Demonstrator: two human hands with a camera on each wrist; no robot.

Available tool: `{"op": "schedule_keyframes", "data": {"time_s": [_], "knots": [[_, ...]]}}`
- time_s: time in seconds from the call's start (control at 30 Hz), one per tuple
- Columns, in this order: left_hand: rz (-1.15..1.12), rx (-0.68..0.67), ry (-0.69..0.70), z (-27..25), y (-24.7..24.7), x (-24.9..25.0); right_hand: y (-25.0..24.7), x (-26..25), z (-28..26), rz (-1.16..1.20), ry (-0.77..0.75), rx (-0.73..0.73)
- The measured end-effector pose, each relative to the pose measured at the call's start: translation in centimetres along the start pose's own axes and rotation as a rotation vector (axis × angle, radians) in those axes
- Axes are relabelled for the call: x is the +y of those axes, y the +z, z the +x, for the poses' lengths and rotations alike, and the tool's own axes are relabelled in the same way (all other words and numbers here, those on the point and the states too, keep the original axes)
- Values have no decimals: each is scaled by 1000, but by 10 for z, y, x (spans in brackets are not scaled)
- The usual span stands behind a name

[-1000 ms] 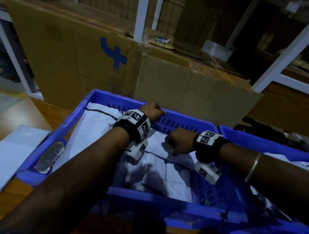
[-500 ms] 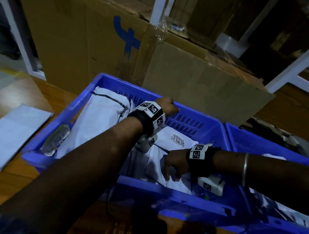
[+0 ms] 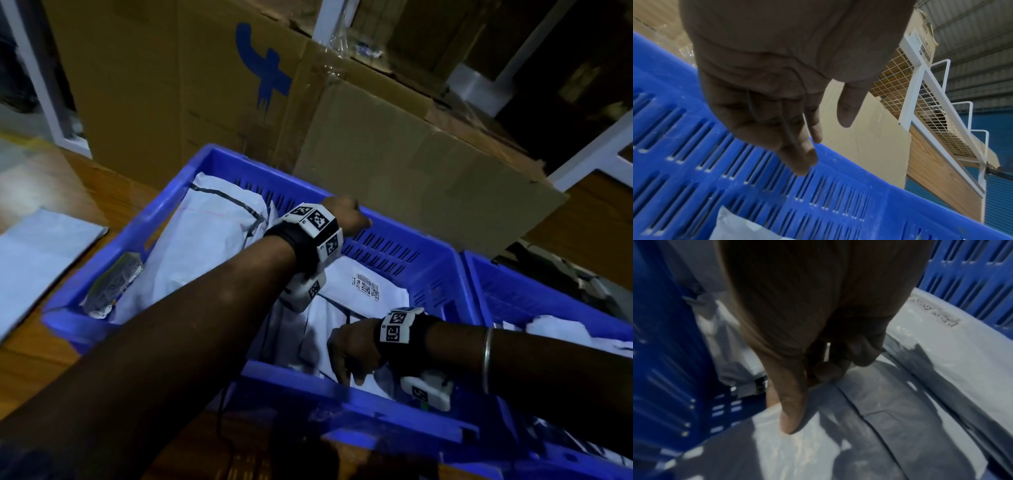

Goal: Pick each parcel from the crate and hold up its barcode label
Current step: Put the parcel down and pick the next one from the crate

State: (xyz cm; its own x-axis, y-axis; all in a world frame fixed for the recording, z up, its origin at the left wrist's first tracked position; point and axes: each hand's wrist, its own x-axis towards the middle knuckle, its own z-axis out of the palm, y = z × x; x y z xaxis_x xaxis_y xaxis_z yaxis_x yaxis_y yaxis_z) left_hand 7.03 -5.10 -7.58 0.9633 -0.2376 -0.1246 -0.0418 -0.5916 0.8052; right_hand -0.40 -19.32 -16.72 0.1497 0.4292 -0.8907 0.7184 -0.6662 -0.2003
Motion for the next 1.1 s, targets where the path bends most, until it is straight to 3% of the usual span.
{"op": "schedule_keyframes", "data": {"time_s": [0.2, 0.5, 0.7, 0.9, 1.1], "knots": [[21, 19, -2, 2, 0, -3, -5, 8, -22, 20, -74, 197], [53, 5, 8, 3, 1, -5, -23, 26, -86, 165, 3, 383], [68, 3, 22, -1, -1, -4, -34, 30, -115, 319, -120, 488], [-13, -81, 93, -5, 5, -1, -39, 32, -137, 581, -255, 619], [-208, -30, 265, -7, 10, 8, -50, 36, -166, 794, -294, 831]]}}
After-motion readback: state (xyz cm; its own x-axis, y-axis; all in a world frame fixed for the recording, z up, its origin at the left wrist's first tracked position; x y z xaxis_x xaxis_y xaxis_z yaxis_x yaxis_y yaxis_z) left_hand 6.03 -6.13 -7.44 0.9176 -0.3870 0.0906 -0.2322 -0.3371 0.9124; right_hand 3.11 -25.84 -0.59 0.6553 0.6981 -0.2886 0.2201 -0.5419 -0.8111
